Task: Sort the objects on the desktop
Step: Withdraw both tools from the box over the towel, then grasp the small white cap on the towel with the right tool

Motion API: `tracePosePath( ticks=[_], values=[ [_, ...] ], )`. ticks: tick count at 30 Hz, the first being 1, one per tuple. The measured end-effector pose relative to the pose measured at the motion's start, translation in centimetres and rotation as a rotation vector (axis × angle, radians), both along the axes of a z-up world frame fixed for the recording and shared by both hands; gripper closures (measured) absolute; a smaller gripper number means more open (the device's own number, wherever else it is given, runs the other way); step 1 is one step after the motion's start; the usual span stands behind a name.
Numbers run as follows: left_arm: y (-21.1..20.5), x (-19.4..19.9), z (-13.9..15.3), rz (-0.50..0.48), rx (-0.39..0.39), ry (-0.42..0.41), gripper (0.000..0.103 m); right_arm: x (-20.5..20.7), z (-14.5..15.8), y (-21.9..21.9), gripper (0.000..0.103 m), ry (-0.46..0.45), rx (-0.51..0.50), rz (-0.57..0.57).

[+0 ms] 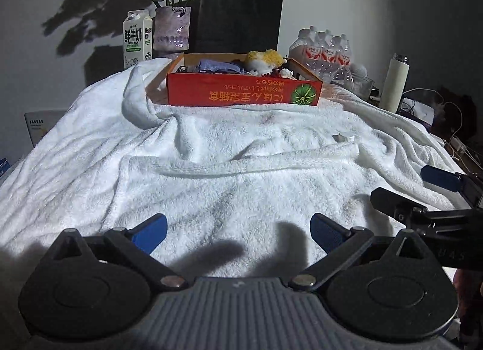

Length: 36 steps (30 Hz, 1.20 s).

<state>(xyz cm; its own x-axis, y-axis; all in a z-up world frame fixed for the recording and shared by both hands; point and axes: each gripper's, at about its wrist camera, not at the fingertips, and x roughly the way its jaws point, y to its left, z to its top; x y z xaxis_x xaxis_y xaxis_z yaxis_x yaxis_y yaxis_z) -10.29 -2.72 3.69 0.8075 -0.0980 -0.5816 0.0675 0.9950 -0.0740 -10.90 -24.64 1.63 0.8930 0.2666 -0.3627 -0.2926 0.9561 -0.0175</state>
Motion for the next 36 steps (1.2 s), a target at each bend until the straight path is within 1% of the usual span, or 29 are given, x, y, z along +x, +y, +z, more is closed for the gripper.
tracePosePath(
  ticks=[6, 10, 16, 17, 19, 20, 22, 24, 27, 28, 29, 30, 31, 32, 33, 34, 36],
  values=[
    [-0.1, 1.1, -0.9, 0.011, 0.012, -0.004, 0.0, 0.7, -0.9, -0.2, 0.002, 0.014, 0.006, -0.03],
    [-0.2, 2.0, -1.1, 0.007, 0.015, -0.015, 0.0, 1.6, -1.1, 0.2, 0.003, 0.028, -0.022, -0.045],
    [0.4, 5.5, -0.9, 0.025, 0.02, -0.042, 0.0, 5.0, -1.1, 0.0, 0.005, 0.06, -0.012, -0.067],
    [0.4, 6.3, -0.9, 0.035, 0.02, -0.048, 0.0, 5.9, -1.0, 0.0, 0.006, 0.065, -0.016, -0.074],
    [0.6, 8.2, -0.8, 0.063, 0.02, -0.045, 0.0, 7.8, -0.8, -0.2, 0.015, 0.079, -0.011, -0.075],
    [0.7, 9.0, -0.8, 0.067, 0.014, -0.051, 0.0, 8.9, -0.8, -0.4, 0.016, 0.089, -0.003, -0.073],
    [0.7, 10.4, -0.7, 0.075, 0.012, -0.068, 0.0, 11.1, -0.7, -0.6, 0.024, 0.102, 0.008, -0.073],
    [0.5, 11.9, -0.7, 0.079, 0.012, -0.067, 0.002, 13.2, -0.8, -0.6, 0.026, 0.115, -0.005, -0.095],
    [0.6, 14.1, -1.0, 0.086, -0.015, -0.056, 0.006, 16.2, -1.2, -0.7, 0.031, 0.144, -0.01, -0.136],
    [0.7, 15.0, -1.2, 0.091, -0.025, -0.05, 0.01, 17.2, -1.5, -0.8, 0.035, 0.17, -0.005, -0.147],
    [0.7, 15.8, -1.4, 0.099, -0.032, -0.041, 0.023, 18.3, -1.8, -0.8, 0.039, 0.199, 0.0, -0.153],
    [0.6, 16.6, -1.8, 0.105, -0.032, -0.027, 0.038, 19.4, -2.4, -0.9, 0.055, 0.222, 0.005, -0.154],
    [0.5, 17.4, -2.3, 0.103, -0.023, 0.0, 0.089, 20.2, -3.1, -0.8, 0.062, 0.229, -0.005, -0.162],
    [0.5, 18.3, -2.8, 0.102, -0.013, 0.051, 0.101, 20.4, -3.2, -0.8, 0.072, 0.226, 0.007, -0.161],
    [0.7, 18.5, -3.1, 0.101, -0.028, 0.073, 0.102, 20.5, -2.9, -0.8, 0.076, 0.233, 0.025, -0.157],
    [1.0, 18.2, -3.1, 0.105, -0.044, 0.054, 0.102, 20.4, -2.8, -0.5, 0.076, 0.235, 0.025, -0.153],
    [1.0, 17.5, -2.5, 0.105, -0.026, 0.025, 0.102, 19.6, -2.8, 0.4, 0.076, 0.222, -0.006, -0.122]
  ],
)
